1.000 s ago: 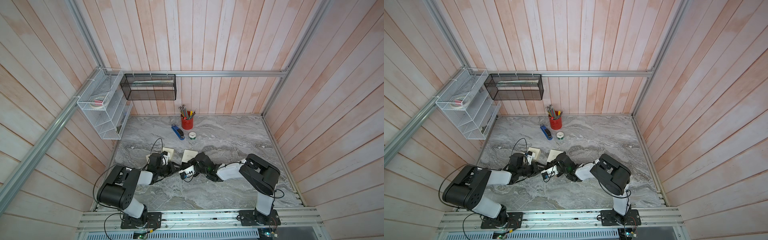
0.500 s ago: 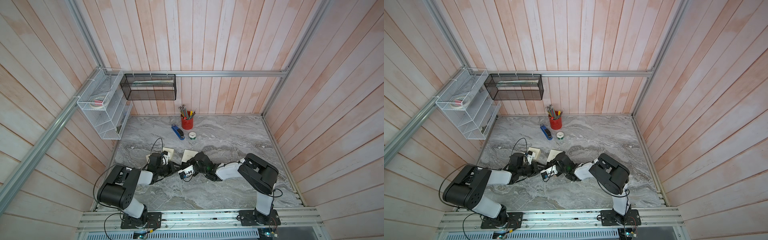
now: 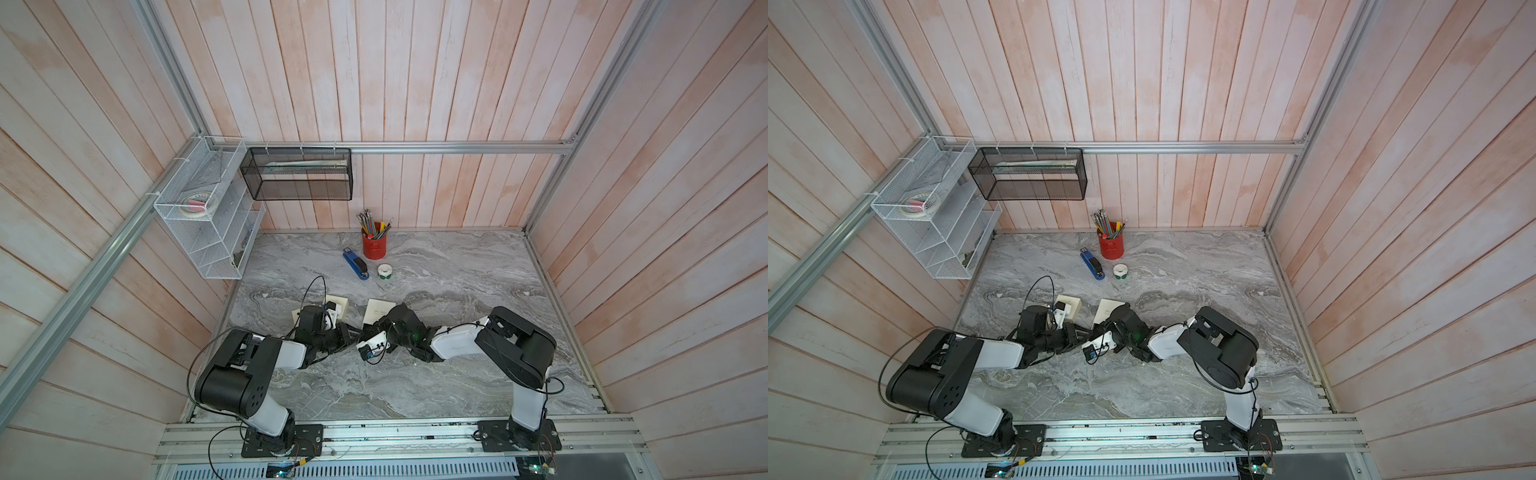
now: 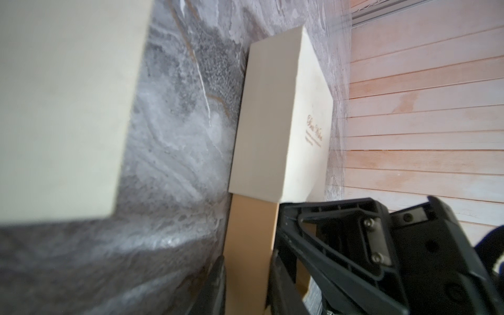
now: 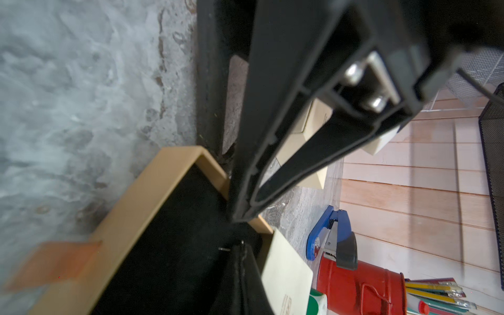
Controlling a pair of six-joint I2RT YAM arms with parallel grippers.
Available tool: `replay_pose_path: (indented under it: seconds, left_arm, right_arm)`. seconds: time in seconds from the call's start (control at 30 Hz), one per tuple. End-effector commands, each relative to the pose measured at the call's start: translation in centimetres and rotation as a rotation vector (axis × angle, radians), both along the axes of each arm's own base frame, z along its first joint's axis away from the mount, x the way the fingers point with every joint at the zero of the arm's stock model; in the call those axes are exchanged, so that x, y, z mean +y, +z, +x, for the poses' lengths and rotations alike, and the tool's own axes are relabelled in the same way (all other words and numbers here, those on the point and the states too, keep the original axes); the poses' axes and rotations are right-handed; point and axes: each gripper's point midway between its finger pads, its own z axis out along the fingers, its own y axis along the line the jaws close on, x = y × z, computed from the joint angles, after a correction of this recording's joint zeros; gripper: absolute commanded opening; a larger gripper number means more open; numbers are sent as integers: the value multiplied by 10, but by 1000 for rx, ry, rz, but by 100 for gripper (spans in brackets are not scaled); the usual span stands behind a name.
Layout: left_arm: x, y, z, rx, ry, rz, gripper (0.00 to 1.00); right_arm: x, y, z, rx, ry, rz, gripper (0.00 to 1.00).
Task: Place the earrings into the drawer-style jewelry box
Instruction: Insert the earring into the inner lining.
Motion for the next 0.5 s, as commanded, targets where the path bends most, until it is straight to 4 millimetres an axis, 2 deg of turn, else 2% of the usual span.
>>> replay_pose_path:
  seconds: [0.0,0.47]
  left_arm:
    - [3,-10,-1,25,6,33,28]
    - [4,-10,0,24,7,36,27]
  right_arm:
    - [-12,-17,-11,47,19,-73,0]
    - [-17,-21,-23,107,53,-108,0]
